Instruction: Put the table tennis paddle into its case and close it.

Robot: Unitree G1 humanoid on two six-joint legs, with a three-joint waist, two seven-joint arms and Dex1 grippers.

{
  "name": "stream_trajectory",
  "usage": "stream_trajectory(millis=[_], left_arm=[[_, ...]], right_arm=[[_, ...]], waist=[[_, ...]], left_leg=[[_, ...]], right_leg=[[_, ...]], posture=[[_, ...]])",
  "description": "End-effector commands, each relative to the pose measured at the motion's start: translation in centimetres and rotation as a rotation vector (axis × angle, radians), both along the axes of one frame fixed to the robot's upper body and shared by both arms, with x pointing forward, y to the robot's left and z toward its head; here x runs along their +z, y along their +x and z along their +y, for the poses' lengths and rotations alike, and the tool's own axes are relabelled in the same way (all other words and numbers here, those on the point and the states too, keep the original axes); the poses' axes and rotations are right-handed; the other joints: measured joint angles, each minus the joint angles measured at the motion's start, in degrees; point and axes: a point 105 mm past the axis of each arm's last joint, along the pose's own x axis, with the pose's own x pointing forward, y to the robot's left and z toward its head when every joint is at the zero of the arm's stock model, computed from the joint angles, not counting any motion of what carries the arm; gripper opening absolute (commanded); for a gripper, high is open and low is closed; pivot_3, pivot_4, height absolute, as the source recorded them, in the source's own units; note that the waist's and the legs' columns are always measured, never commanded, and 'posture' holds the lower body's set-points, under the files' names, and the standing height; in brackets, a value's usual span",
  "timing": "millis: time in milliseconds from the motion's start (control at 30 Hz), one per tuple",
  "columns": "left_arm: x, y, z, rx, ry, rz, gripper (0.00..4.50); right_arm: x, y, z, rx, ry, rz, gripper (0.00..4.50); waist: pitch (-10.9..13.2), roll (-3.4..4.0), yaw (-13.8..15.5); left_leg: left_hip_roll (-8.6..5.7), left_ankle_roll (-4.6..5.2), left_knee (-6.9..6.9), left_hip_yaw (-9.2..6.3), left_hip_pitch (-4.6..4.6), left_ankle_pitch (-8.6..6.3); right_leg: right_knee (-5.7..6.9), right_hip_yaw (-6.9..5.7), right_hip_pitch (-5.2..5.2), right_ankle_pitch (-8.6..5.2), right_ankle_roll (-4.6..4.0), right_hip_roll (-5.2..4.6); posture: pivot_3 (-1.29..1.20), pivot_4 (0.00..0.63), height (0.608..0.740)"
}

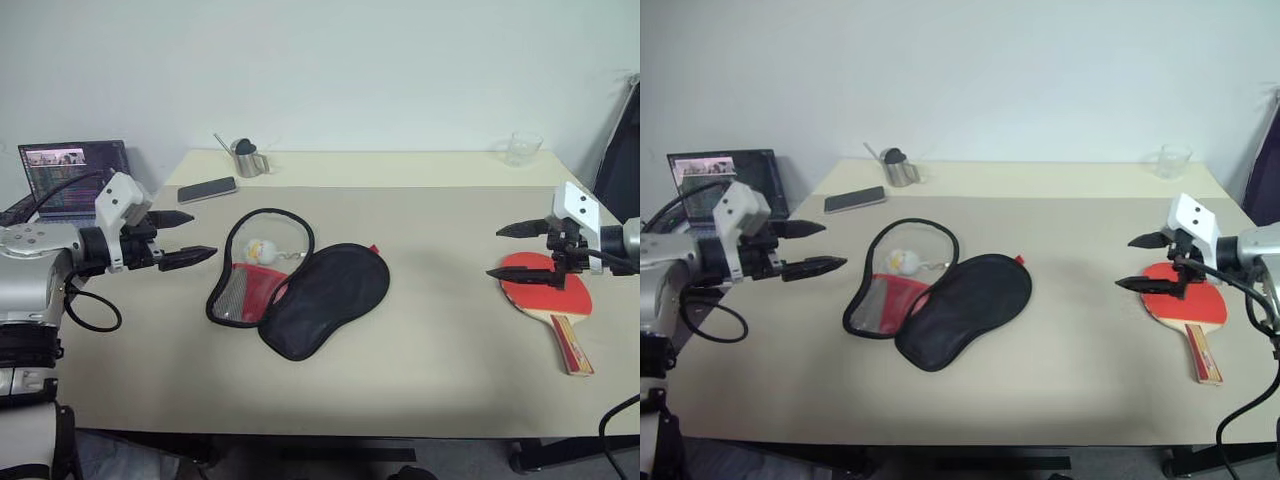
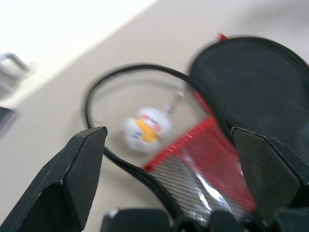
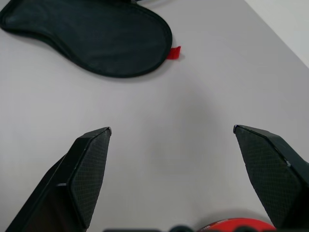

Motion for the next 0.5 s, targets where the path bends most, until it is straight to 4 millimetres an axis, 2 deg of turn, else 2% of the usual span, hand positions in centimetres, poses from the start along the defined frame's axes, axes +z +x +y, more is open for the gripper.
stream_trajectory(millis=[33, 100, 200, 300, 400, 500], left_arm=[[1.9, -0.3, -0.5, -0.023, 0.001, -0.065, 4.5], [1.9, -0.2, -0.4, -0.011, 0.001, -0.076, 4.5], [1.7, 0.8, -0.6, 0.043, -0.008, -0.101, 4.5], [1.0, 1.4, -1.4, 0.043, -0.042, -0.073, 4.5], [-0.3, 2.1, -0.6, 0.107, -0.053, -0.033, 4.5], [-1.4, 2.9, -0.5, 0.17, -0.123, 0.022, 4.5]], right_arm=[[2.2, -0.6, 1.9, 0.068, 0.041, -0.085, 4.47], [1.9, -0.5, 2.7, 0.09, 0.047, -0.081, 4.47], [1.7, 0.0, 3.1, 0.104, 0.055, -0.079, 4.47], [1.9, 0.8, 3.0, 0.086, 0.054, -0.103, 4.47], [2.2, 0.6, 3.0, 0.094, 0.066, -0.111, 4.47], [2.0, 0.2, 2.1, 0.067, 0.063, -0.109, 4.47]], waist=[[0.01, -0.02, 0.02], [0.01, -0.02, 0.06], [0.01, -0.02, 0.12], [0.01, -0.03, 0.16], [0.02, -0.04, 0.15], [0.02, -0.05, 0.16]], left_leg=[[0.02, 0.0, 0.0, -0.02, 0.0, 0.0], [0.05, 0.0, 0.01, -0.03, 0.0, 0.0], [0.02, 0.0, 0.04, -0.02, 0.0, 0.0], [-0.01, 0.0, 0.07, -0.03, 0.0, 0.0], [-0.01, 0.0, 0.07, -0.02, -0.01, 0.0], [-0.01, 0.0, 0.05, -0.01, -0.02, 0.0]], right_leg=[[0.01, -0.02, 0.0, 0.0, 0.0, 0.02], [0.04, -0.03, 0.0, 0.0, 0.0, 0.03], [0.02, -0.01, 0.01, 0.0, 0.0, 0.02], [0.04, -0.02, 0.01, 0.01, 0.01, 0.02], [0.04, -0.02, 0.01, 0.01, 0.01, 0.02], [0.03, -0.01, -0.02, 0.01, 0.02, 0.02]], posture=[[0.0, 0.15, 0.74], [0.0, 0.15, 0.74], [0.0, 0.15, 0.74], [0.0, 0.15, 0.74], [0.0, 0.15, 0.74], [0.0, 0.15, 0.74]])
